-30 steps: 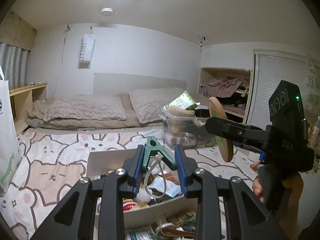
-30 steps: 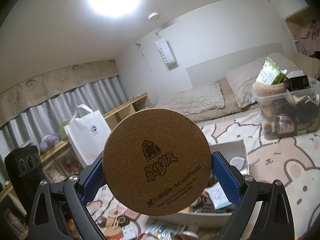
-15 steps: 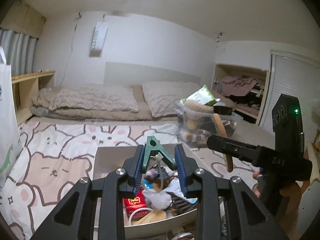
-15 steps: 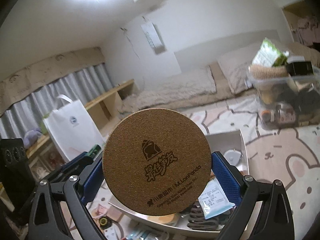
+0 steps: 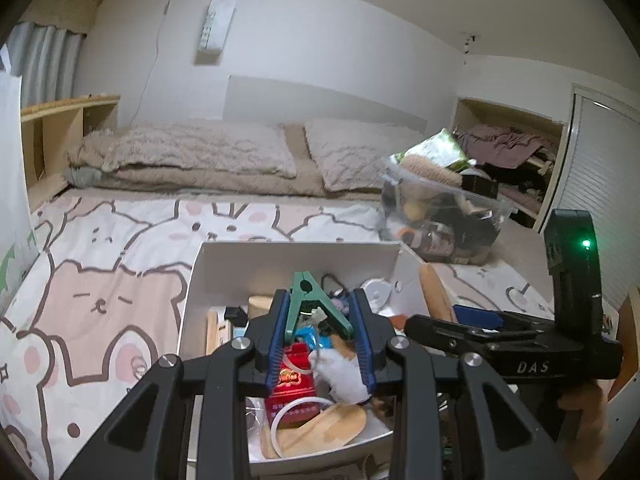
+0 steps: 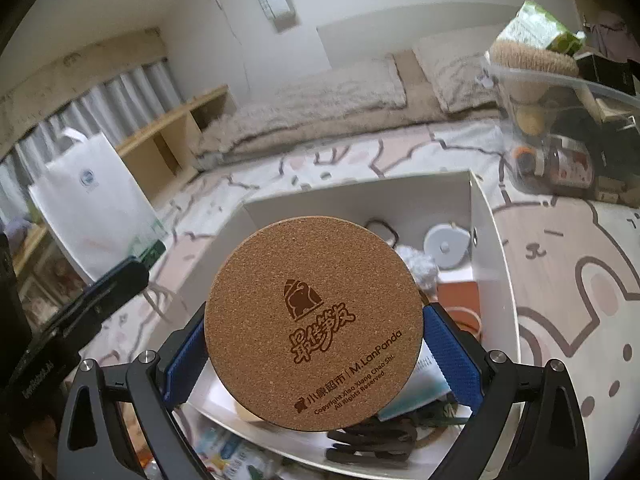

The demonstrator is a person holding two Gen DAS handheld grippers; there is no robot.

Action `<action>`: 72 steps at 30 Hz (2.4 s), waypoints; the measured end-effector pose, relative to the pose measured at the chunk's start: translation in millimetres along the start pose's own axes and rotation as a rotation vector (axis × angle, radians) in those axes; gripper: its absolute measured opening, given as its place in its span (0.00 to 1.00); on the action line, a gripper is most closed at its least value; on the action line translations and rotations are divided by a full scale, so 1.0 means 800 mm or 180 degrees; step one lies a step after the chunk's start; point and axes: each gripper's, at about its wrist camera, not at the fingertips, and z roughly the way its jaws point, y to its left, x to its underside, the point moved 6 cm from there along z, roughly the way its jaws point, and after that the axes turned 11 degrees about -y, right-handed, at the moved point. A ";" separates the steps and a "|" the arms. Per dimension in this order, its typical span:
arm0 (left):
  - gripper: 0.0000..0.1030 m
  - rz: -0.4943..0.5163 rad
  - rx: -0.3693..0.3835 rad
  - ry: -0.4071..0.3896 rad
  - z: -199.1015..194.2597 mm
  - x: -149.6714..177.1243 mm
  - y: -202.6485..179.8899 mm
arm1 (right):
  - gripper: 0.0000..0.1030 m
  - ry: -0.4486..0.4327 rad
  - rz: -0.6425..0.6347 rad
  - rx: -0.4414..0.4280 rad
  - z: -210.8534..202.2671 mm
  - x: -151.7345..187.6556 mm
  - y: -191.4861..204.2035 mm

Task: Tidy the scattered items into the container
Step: 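Lift the green clip with the left gripper while the right carries the coaster over the box, then lower the clip into the box while the right lowers the coaster inside, then open the left gripper to release the clip while the right releases the coaster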

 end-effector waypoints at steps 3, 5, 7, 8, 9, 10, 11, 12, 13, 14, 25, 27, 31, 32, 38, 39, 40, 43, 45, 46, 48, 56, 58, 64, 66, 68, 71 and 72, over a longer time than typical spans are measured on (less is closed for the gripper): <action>0.29 -0.0010 -0.0049 0.0094 0.011 0.011 0.005 | 0.96 0.0100 -0.0020 0.0053 0.010 0.009 -0.005; 0.29 -0.0038 -0.0058 0.0169 0.017 0.020 0.008 | 0.96 0.0155 -0.0053 0.0089 0.015 0.014 -0.006; 0.29 -0.0061 -0.0060 0.0212 0.021 0.025 0.009 | 0.96 0.0178 -0.0143 0.0172 0.018 0.018 -0.006; 0.29 -0.0063 -0.0067 0.0229 0.023 0.028 0.010 | 0.96 0.0192 -0.0180 0.0196 0.019 0.020 -0.005; 0.29 -0.0061 -0.0074 0.0242 0.024 0.030 0.010 | 0.96 0.0205 -0.0215 0.0214 0.020 0.021 -0.005; 0.29 -0.0063 -0.0080 0.0256 0.025 0.032 0.011 | 0.96 0.0217 -0.0240 0.0233 0.021 0.022 -0.004; 0.29 -0.0069 -0.0085 0.0270 0.026 0.034 0.012 | 0.96 0.0232 -0.0261 0.0253 0.022 0.022 -0.004; 0.29 -0.0071 -0.0091 0.0280 0.027 0.034 0.013 | 0.96 0.0244 -0.0281 0.0273 0.022 0.023 -0.004; 0.29 -0.0073 -0.0102 0.0291 0.028 0.035 0.014 | 0.96 0.0251 -0.0292 0.0284 0.023 0.024 -0.004; 0.29 -0.0074 -0.0115 0.0303 0.028 0.037 0.015 | 0.96 0.0262 -0.0305 0.0280 0.023 0.025 -0.003; 0.29 -0.0015 -0.0193 0.0469 0.037 0.054 0.021 | 1.00 0.0336 -0.0464 0.0377 0.027 0.031 0.001; 0.29 -0.0010 -0.0216 0.0497 0.038 0.056 0.023 | 1.00 0.0289 -0.0476 0.0375 0.025 0.029 0.003; 0.29 -0.0004 -0.0258 0.0516 0.037 0.058 0.027 | 1.00 0.0254 -0.0461 0.0302 0.020 0.026 0.007; 0.29 0.0003 -0.0272 0.0519 0.037 0.058 0.028 | 1.00 0.0242 -0.0464 0.0296 0.018 0.025 0.009; 0.29 0.0047 -0.0347 0.0523 0.036 0.061 0.032 | 1.00 0.0207 -0.0459 0.0267 0.011 0.023 0.012; 0.29 0.0045 -0.0355 0.0527 0.035 0.062 0.033 | 1.00 0.0203 -0.0455 0.0267 0.010 0.023 0.012; 0.29 0.0042 -0.0359 0.0531 0.035 0.063 0.033 | 1.00 0.0200 -0.0448 0.0264 0.010 0.023 0.011; 0.29 0.0048 -0.0374 0.0546 0.034 0.065 0.034 | 1.00 0.0195 -0.0428 0.0260 0.007 0.024 0.009; 0.29 0.0057 -0.0381 0.0558 0.033 0.066 0.035 | 1.00 0.0188 -0.0426 0.0259 0.005 0.024 0.009; 0.29 0.0054 -0.0382 0.0559 0.033 0.066 0.035 | 1.00 0.0185 -0.0424 0.0254 0.004 0.024 0.009; 0.29 0.0043 -0.0391 0.0561 0.032 0.066 0.035 | 1.00 0.0177 -0.0422 0.0248 0.003 0.023 0.010; 0.97 -0.0089 -0.0394 0.0446 0.022 0.056 0.035 | 1.00 0.0130 -0.0402 0.0266 -0.004 0.022 0.005; 0.97 -0.0092 -0.0387 0.0442 0.019 0.055 0.035 | 1.00 0.0117 -0.0427 0.0314 -0.006 0.021 0.002; 0.97 -0.0096 -0.0402 0.0451 0.016 0.056 0.034 | 1.00 0.0098 -0.0435 0.0343 -0.008 0.021 0.001; 0.97 -0.0096 -0.0406 0.0450 0.016 0.055 0.034 | 1.00 0.0091 -0.0443 0.0348 -0.008 0.021 0.001; 0.97 -0.0099 -0.0407 0.0455 0.015 0.056 0.035 | 1.00 0.0085 -0.0448 0.0353 -0.008 0.021 0.002; 0.97 -0.0102 -0.0422 0.0453 0.015 0.056 0.035 | 1.00 0.0082 -0.0449 0.0353 -0.008 0.021 0.002; 0.97 -0.0105 -0.0427 0.0454 0.014 0.056 0.036 | 1.00 0.0079 -0.0448 0.0356 -0.009 0.021 0.002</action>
